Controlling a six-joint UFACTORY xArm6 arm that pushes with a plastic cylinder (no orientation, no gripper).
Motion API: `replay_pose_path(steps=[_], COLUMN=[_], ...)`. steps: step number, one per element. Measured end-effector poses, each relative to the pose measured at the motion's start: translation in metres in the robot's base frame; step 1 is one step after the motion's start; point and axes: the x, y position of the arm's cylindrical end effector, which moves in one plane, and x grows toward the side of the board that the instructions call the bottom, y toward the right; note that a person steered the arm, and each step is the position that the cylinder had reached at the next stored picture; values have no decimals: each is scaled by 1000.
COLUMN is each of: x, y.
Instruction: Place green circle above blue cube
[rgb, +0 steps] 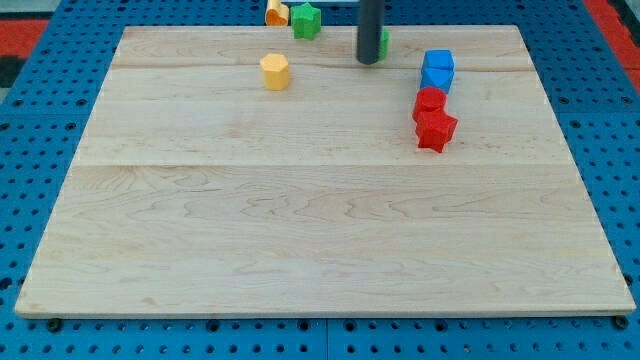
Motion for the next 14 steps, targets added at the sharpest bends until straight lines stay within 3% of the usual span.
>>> replay_pose_path(steps=[3, 6, 10, 12, 14], x=[-31, -60, -34, -25, -11], y=[-38, 4, 26, -12, 34])
